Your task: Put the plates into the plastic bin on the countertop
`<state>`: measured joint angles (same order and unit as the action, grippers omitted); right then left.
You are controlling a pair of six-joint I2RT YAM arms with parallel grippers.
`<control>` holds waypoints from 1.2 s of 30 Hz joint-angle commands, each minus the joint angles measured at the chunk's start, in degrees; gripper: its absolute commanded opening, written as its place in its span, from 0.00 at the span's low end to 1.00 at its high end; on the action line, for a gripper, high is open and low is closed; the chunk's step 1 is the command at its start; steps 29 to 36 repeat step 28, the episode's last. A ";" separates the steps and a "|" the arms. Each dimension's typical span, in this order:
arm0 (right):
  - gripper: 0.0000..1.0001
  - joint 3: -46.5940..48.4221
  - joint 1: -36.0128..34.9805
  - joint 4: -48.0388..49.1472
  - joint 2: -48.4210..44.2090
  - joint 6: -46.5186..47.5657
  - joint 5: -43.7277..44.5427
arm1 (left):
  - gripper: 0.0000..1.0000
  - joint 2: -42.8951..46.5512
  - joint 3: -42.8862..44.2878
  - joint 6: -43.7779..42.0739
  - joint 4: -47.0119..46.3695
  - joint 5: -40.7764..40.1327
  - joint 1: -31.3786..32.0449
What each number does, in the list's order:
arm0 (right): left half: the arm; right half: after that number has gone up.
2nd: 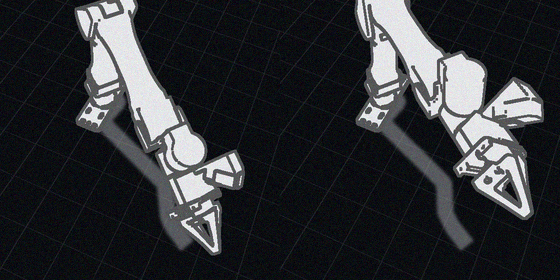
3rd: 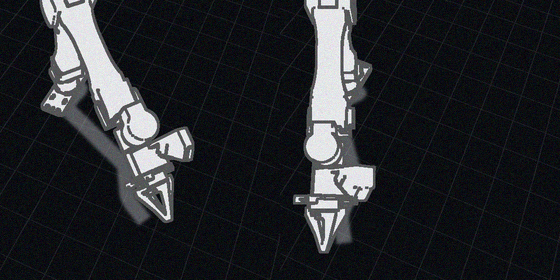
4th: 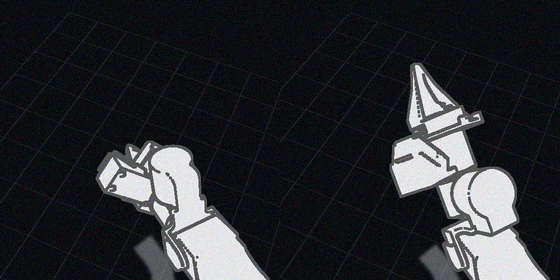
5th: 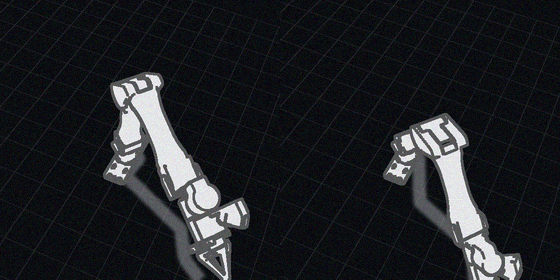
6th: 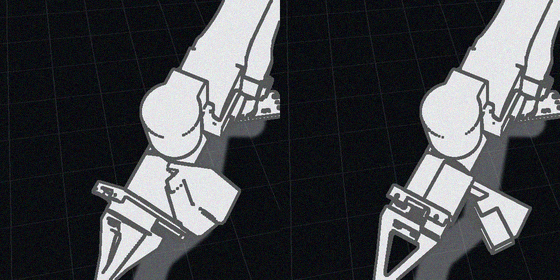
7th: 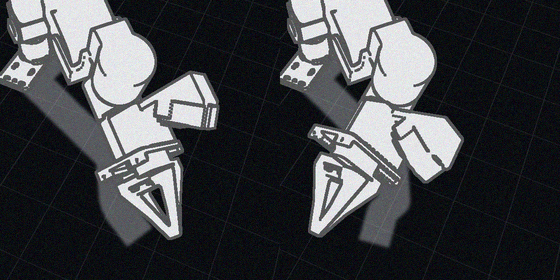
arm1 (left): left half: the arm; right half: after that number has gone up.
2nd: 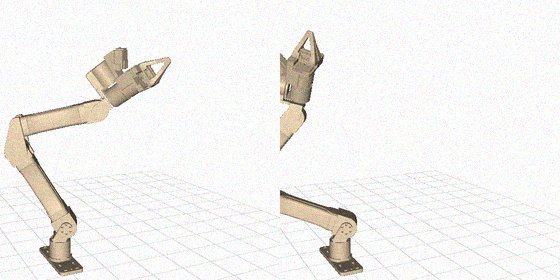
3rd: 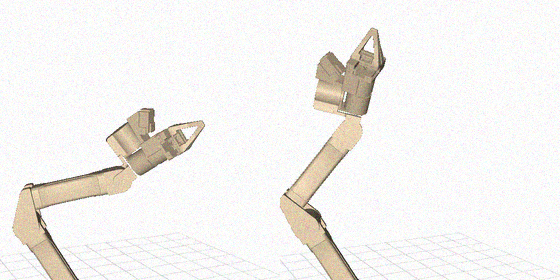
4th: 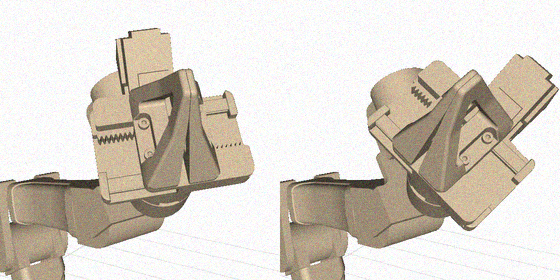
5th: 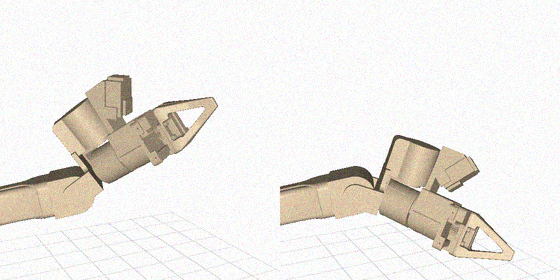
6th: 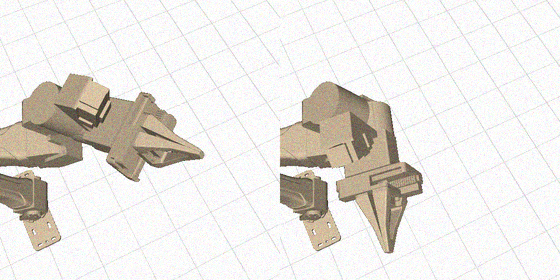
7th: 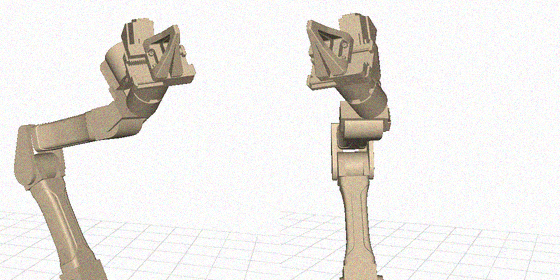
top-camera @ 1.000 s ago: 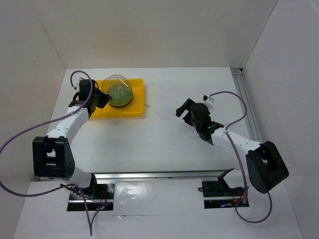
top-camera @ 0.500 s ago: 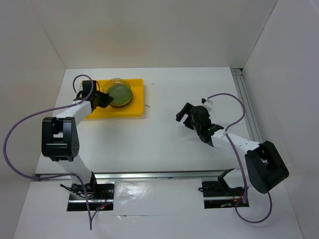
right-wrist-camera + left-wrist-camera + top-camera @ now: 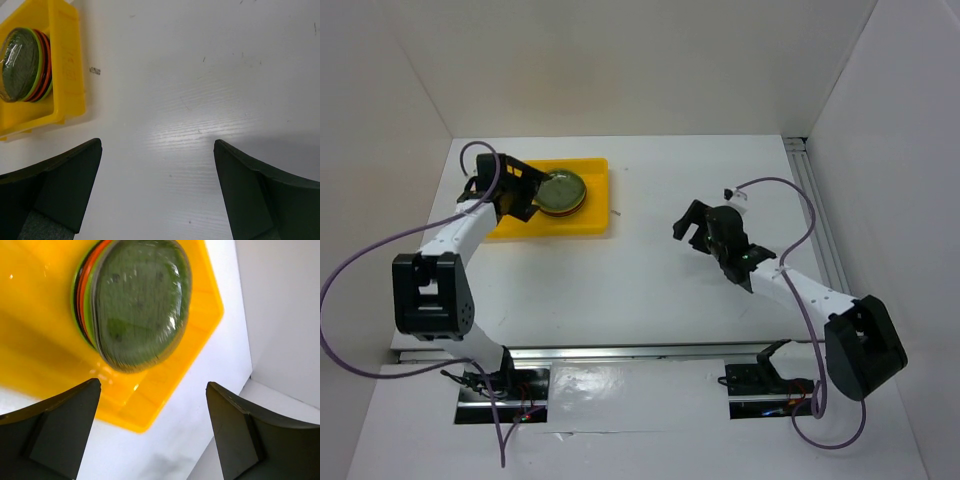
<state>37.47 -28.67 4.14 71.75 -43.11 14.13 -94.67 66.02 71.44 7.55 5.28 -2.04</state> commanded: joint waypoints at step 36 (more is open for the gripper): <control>1.00 21.06 -18.36 -49.85 -35.53 8.31 17.07 | 1.00 71.55 -8.09 -38.13 51.95 -6.78 9.51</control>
